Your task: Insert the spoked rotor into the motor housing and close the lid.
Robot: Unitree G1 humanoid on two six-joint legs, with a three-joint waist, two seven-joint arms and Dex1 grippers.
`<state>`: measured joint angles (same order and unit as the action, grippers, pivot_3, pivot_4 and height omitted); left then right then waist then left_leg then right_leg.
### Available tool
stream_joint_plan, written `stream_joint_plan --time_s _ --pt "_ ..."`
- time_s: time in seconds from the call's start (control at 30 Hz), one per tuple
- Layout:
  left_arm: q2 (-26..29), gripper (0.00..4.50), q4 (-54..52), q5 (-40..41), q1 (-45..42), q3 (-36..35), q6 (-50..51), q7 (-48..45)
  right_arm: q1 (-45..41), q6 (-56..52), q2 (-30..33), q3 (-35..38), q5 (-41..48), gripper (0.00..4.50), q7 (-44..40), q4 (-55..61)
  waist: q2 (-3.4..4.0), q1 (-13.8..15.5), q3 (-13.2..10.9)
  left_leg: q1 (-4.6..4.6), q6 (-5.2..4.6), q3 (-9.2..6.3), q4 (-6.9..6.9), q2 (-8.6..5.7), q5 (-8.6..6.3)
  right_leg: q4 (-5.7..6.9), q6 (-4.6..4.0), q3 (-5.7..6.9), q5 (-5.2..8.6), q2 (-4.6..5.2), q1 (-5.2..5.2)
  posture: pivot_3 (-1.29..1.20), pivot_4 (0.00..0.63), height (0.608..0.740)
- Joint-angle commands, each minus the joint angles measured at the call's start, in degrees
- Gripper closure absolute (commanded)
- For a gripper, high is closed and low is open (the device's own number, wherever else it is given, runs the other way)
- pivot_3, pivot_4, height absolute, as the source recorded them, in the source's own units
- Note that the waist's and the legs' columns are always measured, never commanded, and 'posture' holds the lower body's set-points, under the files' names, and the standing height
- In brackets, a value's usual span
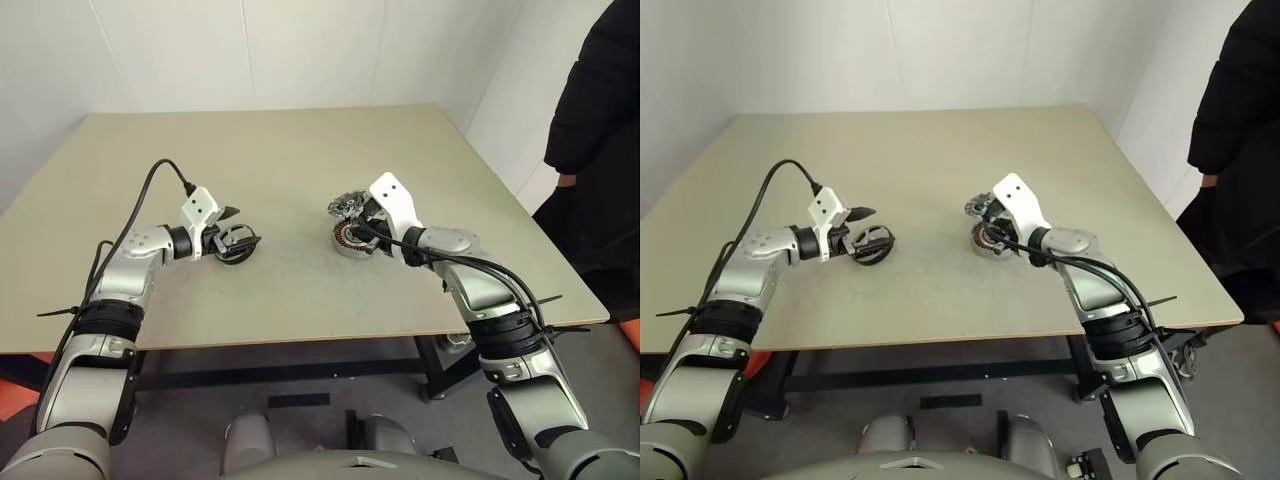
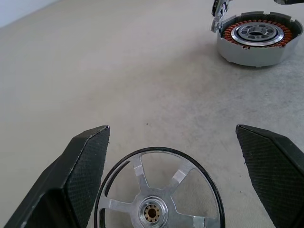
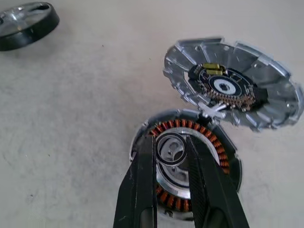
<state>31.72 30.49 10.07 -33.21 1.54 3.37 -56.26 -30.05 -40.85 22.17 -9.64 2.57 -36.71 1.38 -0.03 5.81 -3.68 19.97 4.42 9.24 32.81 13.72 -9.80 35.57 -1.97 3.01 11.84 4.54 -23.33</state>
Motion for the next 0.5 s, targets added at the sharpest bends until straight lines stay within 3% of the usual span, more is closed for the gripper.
stream_joint_plan --time_s 0.03,0.5 --pt "0.0 0.00 0.0 0.0 -1.8 -0.7 -1.6 -0.3 -0.2 1.0 0.5 1.6 0.7 3.86 0.8 -0.7 0.00 -0.2 0.0 -0.01 0.00 0.00 0.00 0.00 0.00 0.00 0.00 0.00 0.00 0.00 0.00 0.00 0.000 0.740" --pt "-0.1 0.00 -2.8 0.5 1.2 -1.2 -1.0 0.4 -5.5 3.7 -0.8 3.4 1.2 3.86 2.7 -11.3 0.00 -0.2 0.0 0.00 0.00 0.01 0.01 0.00 0.00 0.01 -0.01 0.00 0.00 0.00 0.00 0.00 0.000 0.740"
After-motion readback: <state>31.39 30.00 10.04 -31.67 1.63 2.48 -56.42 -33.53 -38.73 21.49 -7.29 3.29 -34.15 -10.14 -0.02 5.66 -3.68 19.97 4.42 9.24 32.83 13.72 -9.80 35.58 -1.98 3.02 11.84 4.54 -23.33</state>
